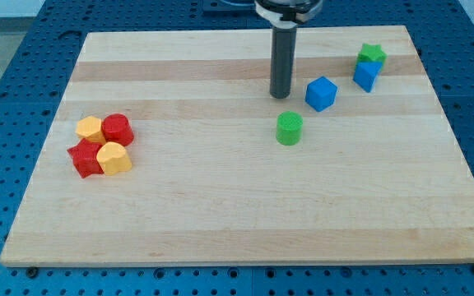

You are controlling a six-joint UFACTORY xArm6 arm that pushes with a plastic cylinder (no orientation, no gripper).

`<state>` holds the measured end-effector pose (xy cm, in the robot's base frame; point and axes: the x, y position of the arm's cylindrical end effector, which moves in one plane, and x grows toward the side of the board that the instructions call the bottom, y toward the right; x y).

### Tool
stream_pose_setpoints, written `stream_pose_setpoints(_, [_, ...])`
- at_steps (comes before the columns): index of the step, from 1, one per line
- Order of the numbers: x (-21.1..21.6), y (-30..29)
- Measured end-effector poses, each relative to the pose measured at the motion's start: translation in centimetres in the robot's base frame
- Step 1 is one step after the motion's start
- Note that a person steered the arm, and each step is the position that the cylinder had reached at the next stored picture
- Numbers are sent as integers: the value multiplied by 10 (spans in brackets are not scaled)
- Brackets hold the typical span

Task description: Push the blue cube into blue triangle

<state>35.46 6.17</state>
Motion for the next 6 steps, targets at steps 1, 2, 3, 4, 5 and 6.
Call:
stream_pose_setpoints(1, [6,42])
stream_pose_setpoints(2, [18,70])
stream_pose_setpoints(3, [22,51])
stream_pose_setpoints(4, [46,44])
stream_pose_setpoints(5, [62,52])
stream_pose_setpoints(6, [49,80])
